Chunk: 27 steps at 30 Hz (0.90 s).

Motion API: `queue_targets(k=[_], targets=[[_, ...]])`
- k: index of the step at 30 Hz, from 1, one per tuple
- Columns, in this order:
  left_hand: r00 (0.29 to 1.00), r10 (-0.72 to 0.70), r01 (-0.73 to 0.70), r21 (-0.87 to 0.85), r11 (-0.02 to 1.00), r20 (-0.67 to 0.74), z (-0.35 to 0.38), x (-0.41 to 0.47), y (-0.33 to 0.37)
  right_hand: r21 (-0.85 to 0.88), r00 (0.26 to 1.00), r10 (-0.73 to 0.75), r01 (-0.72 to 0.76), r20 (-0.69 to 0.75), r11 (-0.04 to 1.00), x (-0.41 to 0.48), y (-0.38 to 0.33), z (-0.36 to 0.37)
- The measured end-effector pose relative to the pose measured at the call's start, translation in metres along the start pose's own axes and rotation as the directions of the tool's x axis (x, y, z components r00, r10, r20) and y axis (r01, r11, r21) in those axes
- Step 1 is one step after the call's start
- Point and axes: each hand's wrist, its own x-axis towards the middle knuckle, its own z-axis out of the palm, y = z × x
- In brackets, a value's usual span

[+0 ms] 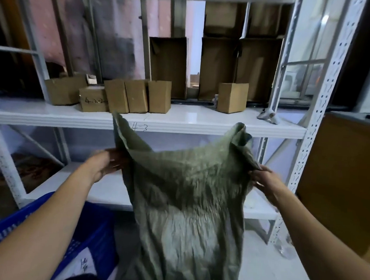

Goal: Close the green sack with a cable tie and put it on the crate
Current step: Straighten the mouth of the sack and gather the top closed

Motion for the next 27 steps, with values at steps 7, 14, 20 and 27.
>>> queue_targets(k=[7,14,20,27], targets=[[0.991,0.095,-0.073,0.214,0.974,-0.099,-0.019,0.001,0.004,-0.586,0.98,-0.179,0.097,-0.084,0.805,0.004,-0.005,-0.011],[0.997,0.018,-0.009,0.123,0.992,-0.076,-0.021,-0.001,0.02,-0.678,0.957,-0.259,0.102,-0.134,0.728,-0.002,-0.034,-0.015],[0.991,-0.122,0.123,0.017,0.992,-0.048,-0.024,-0.001,0.046,-0.388,0.95,-0.235,0.142,-0.206,0.911,-0.001,-0.065,-0.025],[0.994,-0.07,0.08,0.133,0.988,-0.079,-0.015,-0.016,0.068,-0.089,0.995,-0.1,0.1,0.003,0.991,-0.015,-0.096,-0.037]])
